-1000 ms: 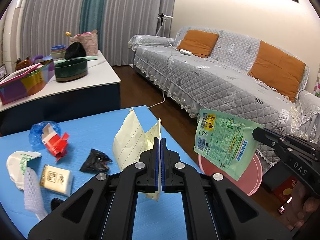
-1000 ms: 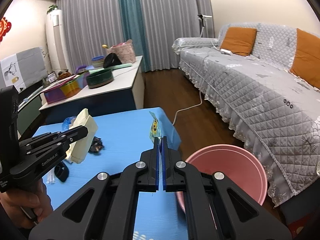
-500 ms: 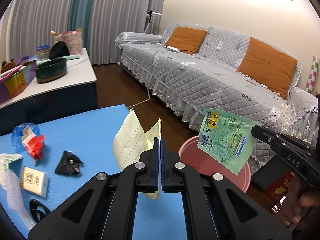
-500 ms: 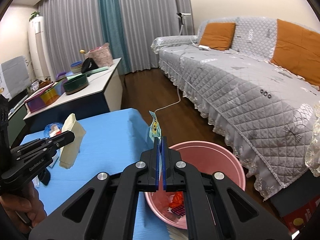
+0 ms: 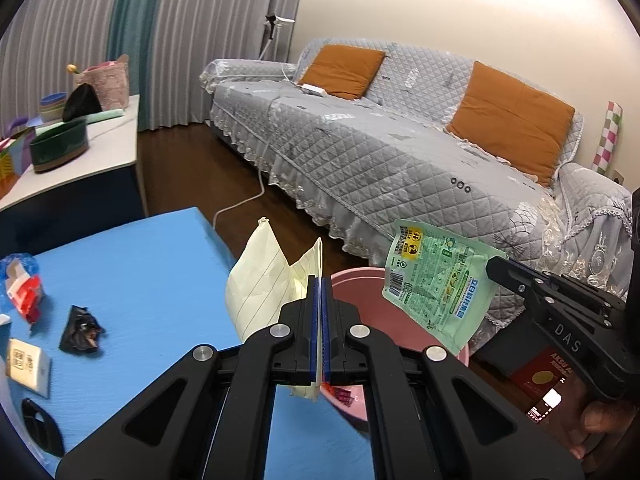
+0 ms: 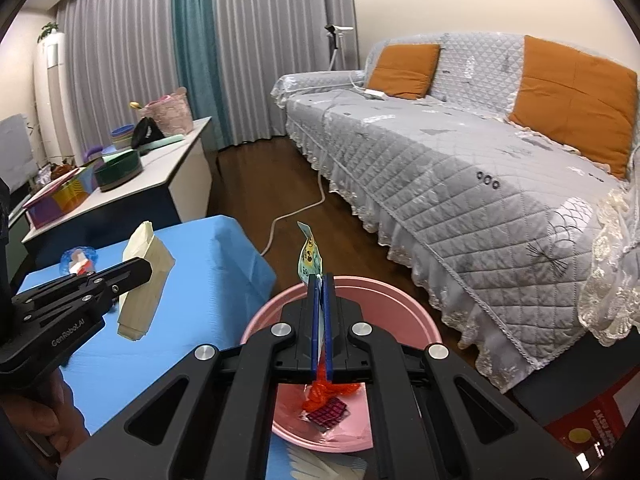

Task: Collect trash
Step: 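Open both tools to drop the paper bag and pouch into the basin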

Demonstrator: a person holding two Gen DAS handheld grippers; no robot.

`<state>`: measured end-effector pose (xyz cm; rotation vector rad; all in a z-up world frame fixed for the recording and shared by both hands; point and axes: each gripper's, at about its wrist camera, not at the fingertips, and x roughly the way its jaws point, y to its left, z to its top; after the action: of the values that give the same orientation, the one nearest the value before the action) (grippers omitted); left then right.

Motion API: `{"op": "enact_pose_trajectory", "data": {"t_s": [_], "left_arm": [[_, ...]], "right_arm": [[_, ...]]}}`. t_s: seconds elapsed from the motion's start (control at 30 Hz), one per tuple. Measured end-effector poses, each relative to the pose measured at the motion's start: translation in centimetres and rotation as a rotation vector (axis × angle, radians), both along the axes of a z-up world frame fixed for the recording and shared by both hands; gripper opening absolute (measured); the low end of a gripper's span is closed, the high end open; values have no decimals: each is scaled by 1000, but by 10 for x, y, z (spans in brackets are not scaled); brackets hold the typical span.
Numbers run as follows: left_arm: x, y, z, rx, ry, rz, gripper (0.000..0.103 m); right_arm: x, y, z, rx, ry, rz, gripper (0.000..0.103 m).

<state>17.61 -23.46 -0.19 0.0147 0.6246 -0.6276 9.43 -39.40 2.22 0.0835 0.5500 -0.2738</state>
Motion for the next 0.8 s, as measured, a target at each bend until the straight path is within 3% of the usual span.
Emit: {"op": "enact_pose_trajectory", "data": {"t_s": [0.6, 0.63, 0.67, 0.73, 0.8], "left_arm": [[5, -59, -22, -2, 95, -140, 2], [5, -62, -23, 1, 99, -139, 6], [6, -63, -25, 4, 108, -136, 20], [7, -62, -26, -11, 118, -130, 36], [8, -60, -26, -14, 126, -122, 37]], "right_arm": [[-7, -34, -5, 6, -5, -91, 5], [-6, -36, -6, 10, -3, -92, 7], [-5, -38, -7, 19, 7, -93, 9], [-5, -43, -9, 37, 15, -98, 27], [-6, -47, -11, 49, 19, -111, 31]]}}
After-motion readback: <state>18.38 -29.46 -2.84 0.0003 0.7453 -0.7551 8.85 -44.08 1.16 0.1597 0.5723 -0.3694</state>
